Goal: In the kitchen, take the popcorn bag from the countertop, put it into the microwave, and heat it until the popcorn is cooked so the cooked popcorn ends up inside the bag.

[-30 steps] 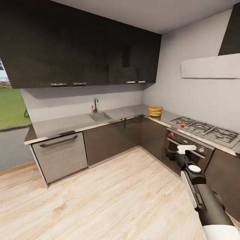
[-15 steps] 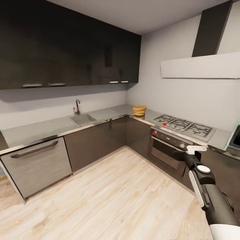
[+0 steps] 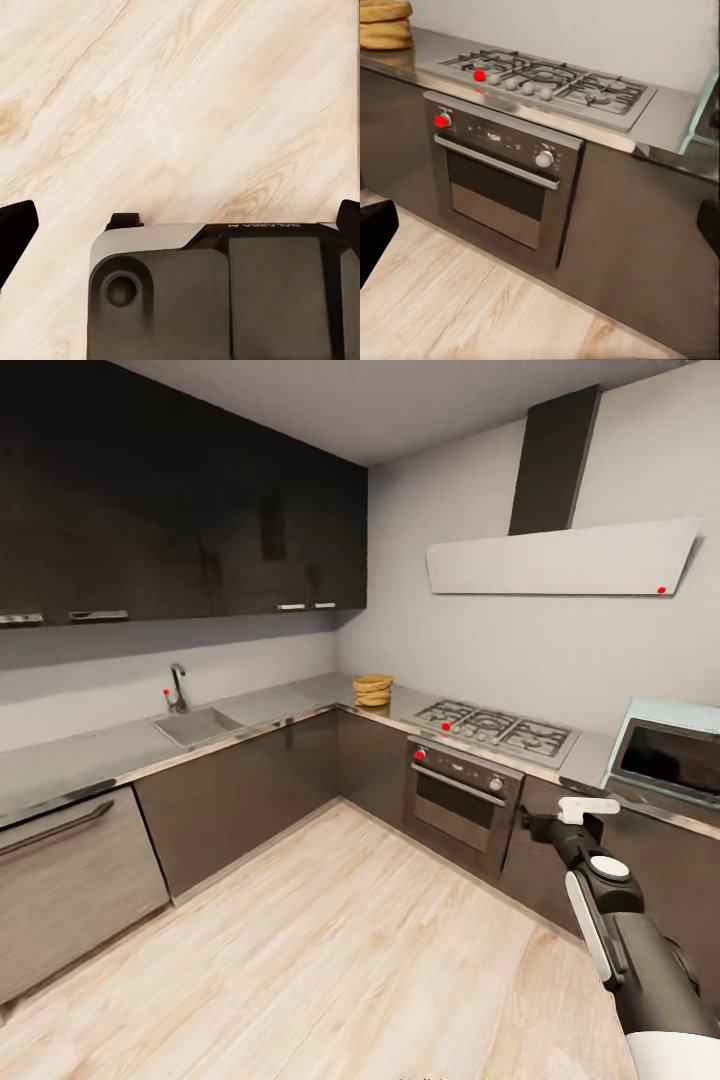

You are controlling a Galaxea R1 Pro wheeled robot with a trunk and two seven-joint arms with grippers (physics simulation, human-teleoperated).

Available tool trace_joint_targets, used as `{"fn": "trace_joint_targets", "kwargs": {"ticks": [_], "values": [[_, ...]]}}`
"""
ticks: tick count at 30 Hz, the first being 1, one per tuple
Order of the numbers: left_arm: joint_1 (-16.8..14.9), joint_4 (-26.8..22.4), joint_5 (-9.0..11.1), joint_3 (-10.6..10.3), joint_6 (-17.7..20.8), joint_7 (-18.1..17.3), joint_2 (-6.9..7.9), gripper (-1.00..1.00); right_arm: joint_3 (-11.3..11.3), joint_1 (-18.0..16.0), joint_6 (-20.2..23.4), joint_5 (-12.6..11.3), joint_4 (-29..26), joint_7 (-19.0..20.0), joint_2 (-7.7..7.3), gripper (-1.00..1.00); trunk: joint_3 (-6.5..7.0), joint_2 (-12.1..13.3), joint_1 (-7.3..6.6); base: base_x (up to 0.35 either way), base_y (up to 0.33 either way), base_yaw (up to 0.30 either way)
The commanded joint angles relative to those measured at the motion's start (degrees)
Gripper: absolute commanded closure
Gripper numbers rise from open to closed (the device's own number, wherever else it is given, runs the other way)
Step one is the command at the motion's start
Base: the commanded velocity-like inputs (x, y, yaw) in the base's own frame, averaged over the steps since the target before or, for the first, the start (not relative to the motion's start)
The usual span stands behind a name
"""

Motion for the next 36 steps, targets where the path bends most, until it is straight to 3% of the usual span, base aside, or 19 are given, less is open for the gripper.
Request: {"fn": "trace_joint_targets", "kwargs": {"ticks": [1, 36], "values": [[0.0, 0.1, 0.0, 0.1, -0.2, 0.0, 0.00, -1.00, 0.0, 0.0, 0.3, 0.1, 0.0, -0.2, -0.05, -1.00, -0.02, 0.0, 0.02, 0.000, 0.000, -0.300], [0.0, 0.1, 0.0, 0.0, -0.2, 0.0, -0.03, -1.00, -0.2, -0.2, 0.0, 0.0, 1.7, -0.3, -0.43, -1.00, -0.02, 0.0, 0.02, 0.000, 0.000, -0.300]]}}
